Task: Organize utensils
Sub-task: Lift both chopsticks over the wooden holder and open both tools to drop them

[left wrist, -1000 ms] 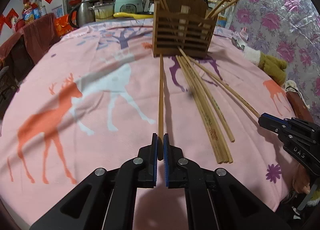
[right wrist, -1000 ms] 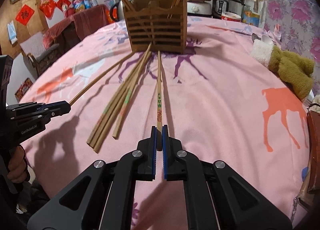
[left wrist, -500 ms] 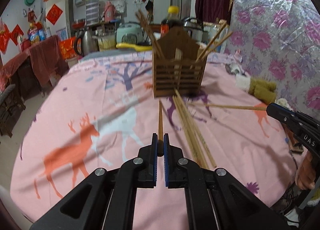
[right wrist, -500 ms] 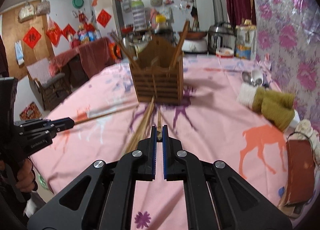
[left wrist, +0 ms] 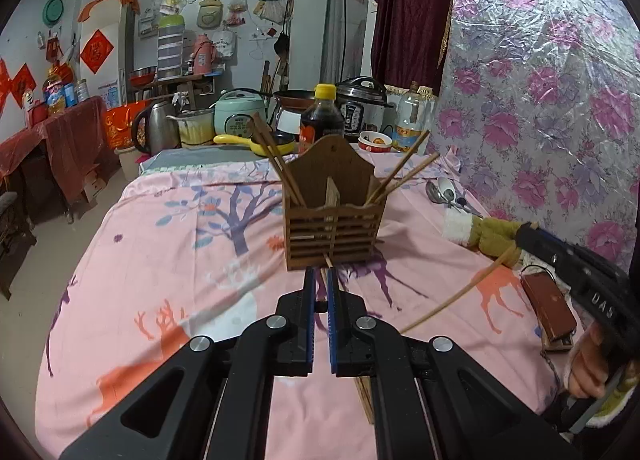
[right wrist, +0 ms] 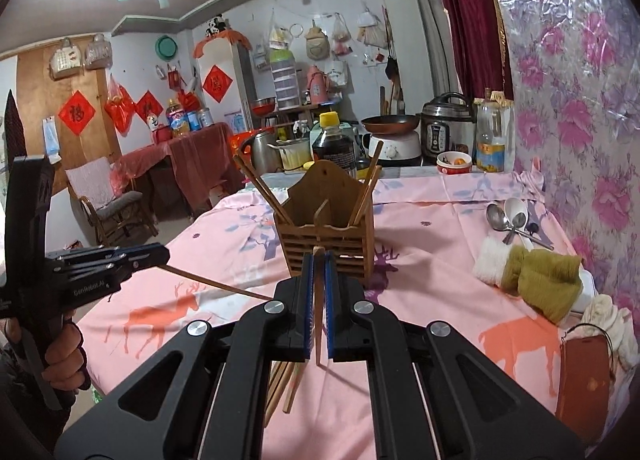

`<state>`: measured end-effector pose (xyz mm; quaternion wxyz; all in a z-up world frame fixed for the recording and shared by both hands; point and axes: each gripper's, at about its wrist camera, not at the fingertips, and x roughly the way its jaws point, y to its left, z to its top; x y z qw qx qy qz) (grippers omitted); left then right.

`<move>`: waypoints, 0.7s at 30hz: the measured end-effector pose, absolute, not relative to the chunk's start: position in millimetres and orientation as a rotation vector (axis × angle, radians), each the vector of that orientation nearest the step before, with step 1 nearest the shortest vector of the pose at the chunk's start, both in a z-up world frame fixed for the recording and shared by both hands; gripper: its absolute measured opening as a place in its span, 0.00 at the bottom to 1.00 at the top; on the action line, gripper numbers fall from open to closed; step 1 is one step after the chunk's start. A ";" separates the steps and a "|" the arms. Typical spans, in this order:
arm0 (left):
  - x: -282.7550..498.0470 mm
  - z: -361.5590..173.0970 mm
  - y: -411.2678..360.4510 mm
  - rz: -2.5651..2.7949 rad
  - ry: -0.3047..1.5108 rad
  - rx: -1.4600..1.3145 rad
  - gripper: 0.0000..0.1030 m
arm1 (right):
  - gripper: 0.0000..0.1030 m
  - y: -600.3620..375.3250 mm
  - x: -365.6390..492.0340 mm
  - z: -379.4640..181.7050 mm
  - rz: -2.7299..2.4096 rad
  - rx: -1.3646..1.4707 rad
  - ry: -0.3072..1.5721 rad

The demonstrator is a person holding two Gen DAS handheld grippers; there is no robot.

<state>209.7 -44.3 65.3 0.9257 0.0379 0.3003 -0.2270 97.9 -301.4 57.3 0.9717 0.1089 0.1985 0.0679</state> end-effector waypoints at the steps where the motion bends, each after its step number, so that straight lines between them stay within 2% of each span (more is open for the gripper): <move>1: 215.2 66.7 -47.2 -0.459 0.615 0.083 0.06 | 0.05 -301.5 100.3 56.4 0.137 0.224 0.403; 10: 247.6 86.0 -58.7 -0.466 0.599 0.087 0.06 | 0.05 -297.5 124.7 69.4 0.152 0.198 0.397; 21: 289.1 205.1 -98.2 -0.536 0.417 0.103 0.06 | 0.05 -309.6 192.4 153.4 0.122 0.190 0.242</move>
